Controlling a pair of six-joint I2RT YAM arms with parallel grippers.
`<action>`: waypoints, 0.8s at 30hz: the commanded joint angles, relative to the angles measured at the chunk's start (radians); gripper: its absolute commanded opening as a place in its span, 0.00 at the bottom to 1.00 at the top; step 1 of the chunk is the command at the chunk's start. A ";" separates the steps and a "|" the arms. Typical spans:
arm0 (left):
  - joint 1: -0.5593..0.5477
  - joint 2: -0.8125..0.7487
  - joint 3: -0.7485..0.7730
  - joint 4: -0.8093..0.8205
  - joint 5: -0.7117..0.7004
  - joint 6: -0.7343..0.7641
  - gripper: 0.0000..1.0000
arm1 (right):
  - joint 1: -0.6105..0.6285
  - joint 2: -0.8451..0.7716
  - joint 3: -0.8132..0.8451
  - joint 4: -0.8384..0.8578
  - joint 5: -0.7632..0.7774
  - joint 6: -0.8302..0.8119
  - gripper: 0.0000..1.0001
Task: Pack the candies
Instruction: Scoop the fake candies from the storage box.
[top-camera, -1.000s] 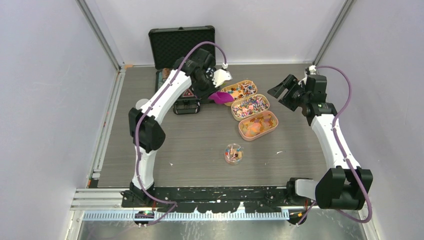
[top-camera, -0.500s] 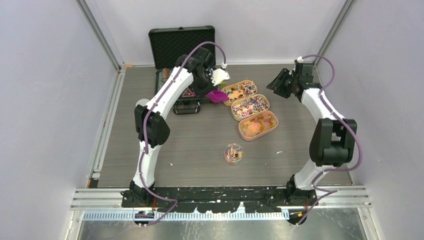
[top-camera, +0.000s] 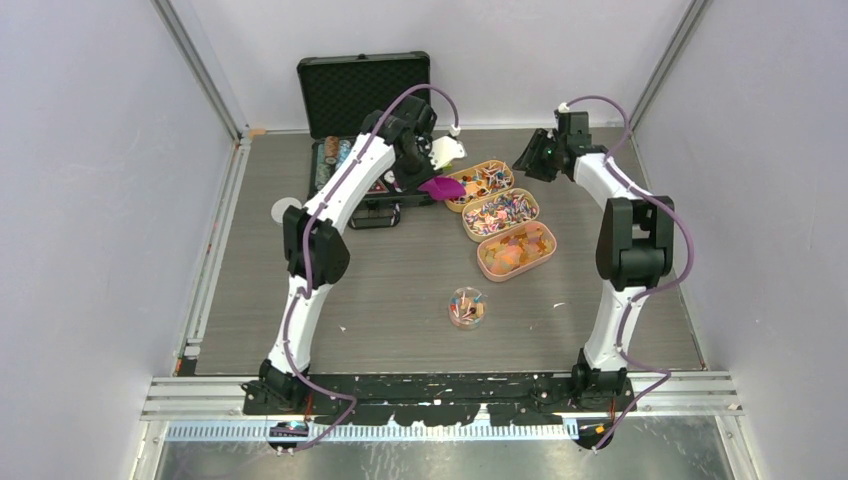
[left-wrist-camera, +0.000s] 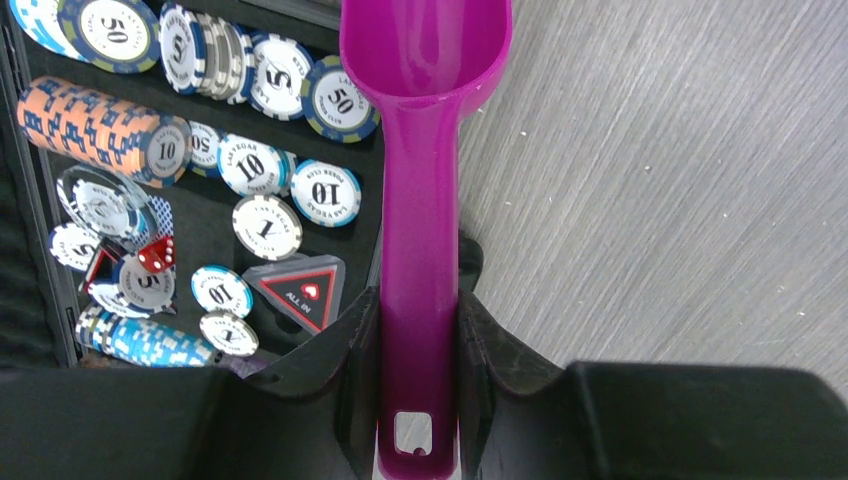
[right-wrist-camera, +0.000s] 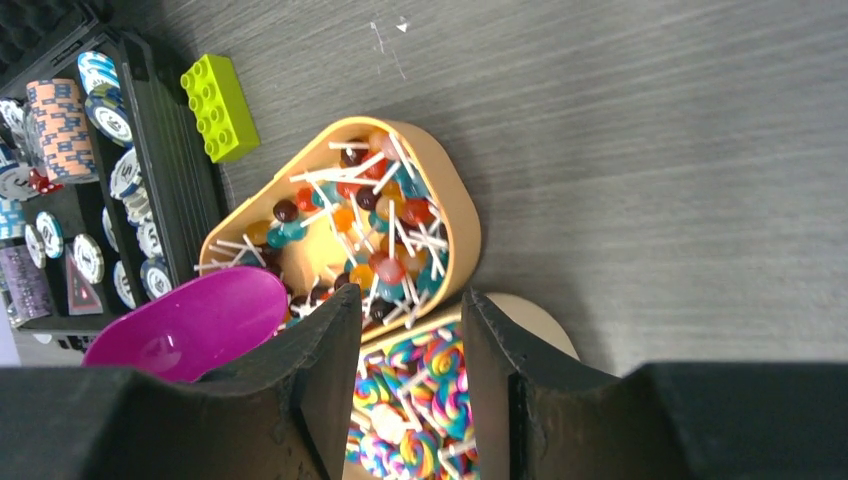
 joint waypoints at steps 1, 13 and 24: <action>0.006 0.036 0.069 0.015 0.012 0.018 0.00 | 0.011 0.058 0.105 0.010 0.031 -0.032 0.46; 0.004 0.071 0.060 0.083 0.041 0.028 0.00 | 0.021 0.165 0.167 -0.018 0.044 -0.068 0.40; 0.000 0.128 0.102 0.116 0.009 0.053 0.00 | 0.033 0.206 0.193 -0.020 0.036 -0.081 0.35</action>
